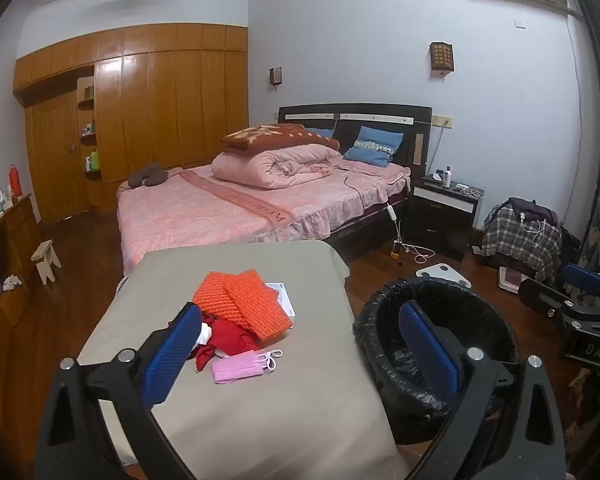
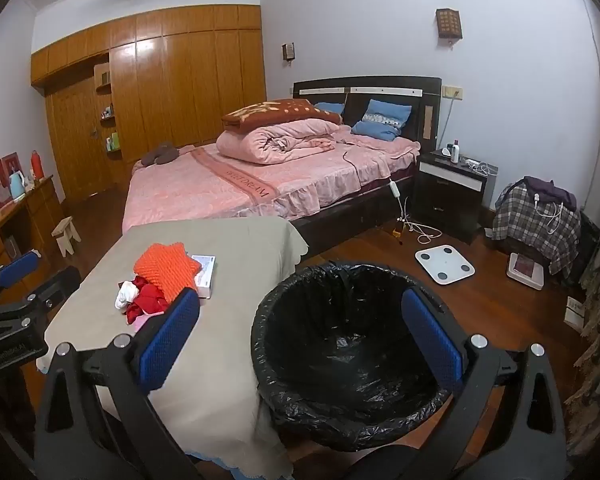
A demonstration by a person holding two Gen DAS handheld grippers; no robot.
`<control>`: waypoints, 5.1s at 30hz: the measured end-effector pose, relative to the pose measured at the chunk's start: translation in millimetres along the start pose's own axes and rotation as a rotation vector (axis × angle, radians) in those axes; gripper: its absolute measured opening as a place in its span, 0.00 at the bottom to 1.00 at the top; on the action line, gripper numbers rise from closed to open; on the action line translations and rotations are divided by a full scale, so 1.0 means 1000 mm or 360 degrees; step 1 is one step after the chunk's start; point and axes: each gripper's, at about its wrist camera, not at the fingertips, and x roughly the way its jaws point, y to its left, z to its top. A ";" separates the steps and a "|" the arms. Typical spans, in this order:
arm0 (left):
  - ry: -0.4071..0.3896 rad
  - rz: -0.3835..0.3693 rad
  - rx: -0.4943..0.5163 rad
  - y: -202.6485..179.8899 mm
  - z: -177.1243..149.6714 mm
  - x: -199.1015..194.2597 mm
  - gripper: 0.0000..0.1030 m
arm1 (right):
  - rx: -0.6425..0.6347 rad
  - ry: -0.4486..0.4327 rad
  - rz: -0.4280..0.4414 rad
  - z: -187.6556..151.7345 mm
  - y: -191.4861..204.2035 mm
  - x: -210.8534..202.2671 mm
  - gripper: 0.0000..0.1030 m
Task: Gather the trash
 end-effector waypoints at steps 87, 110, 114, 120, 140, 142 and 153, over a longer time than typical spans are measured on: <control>-0.0012 0.0010 0.0009 0.008 0.001 0.002 0.94 | 0.0011 0.0005 0.0005 0.000 -0.006 -0.002 0.95; 0.0073 0.0316 -0.0109 0.087 -0.041 0.067 0.94 | -0.0042 0.0072 0.0160 -0.010 0.058 0.101 0.95; 0.0106 0.0404 -0.0138 0.117 -0.050 0.094 0.94 | -0.0072 0.0107 0.0207 -0.013 0.081 0.141 0.95; 0.0193 0.0424 -0.0117 0.142 -0.062 0.147 0.84 | -0.0131 0.0161 0.0241 -0.018 0.113 0.194 0.89; 0.0337 0.0200 -0.0107 0.150 -0.096 0.230 0.21 | -0.0279 0.0328 0.0480 -0.031 0.174 0.281 0.76; 0.0328 0.0201 -0.0122 0.151 -0.096 0.230 0.19 | -0.0296 0.0359 0.0487 -0.033 0.180 0.290 0.76; 0.0299 0.0236 -0.0140 0.150 -0.090 0.224 0.15 | -0.0271 0.0492 0.0737 -0.036 0.189 0.295 0.23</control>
